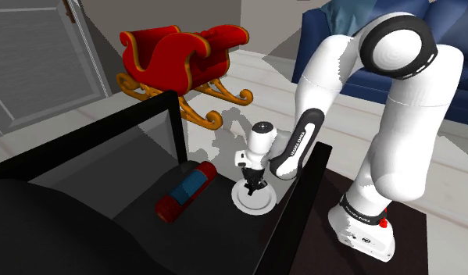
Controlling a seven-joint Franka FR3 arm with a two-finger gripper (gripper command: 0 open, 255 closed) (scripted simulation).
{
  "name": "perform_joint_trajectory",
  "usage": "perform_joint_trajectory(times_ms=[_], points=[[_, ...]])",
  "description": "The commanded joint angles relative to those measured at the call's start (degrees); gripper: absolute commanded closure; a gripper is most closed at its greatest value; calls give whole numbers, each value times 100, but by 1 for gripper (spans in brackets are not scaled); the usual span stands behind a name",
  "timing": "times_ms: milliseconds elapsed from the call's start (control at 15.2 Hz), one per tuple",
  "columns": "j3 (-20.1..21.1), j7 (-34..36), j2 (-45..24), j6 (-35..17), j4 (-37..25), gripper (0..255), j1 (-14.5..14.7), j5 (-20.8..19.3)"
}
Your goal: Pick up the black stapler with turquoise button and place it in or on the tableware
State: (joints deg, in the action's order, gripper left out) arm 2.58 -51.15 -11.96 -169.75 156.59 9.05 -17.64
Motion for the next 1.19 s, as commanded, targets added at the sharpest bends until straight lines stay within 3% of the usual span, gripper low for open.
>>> perform_joint_trajectory(times_ms=[0,396,462,792,990,1122], points=[[-57,40,-118,-44,85,255,69,-113],[-82,18,-117,-46,87,255,102,-83],[-150,72,-195,-130,89,0,145,-156],[-80,20,-118,-46,87,0,98,-86],[426,-513,734,629,256,0,-217,620],[455,-653,953,815,283,0,-192,813]])
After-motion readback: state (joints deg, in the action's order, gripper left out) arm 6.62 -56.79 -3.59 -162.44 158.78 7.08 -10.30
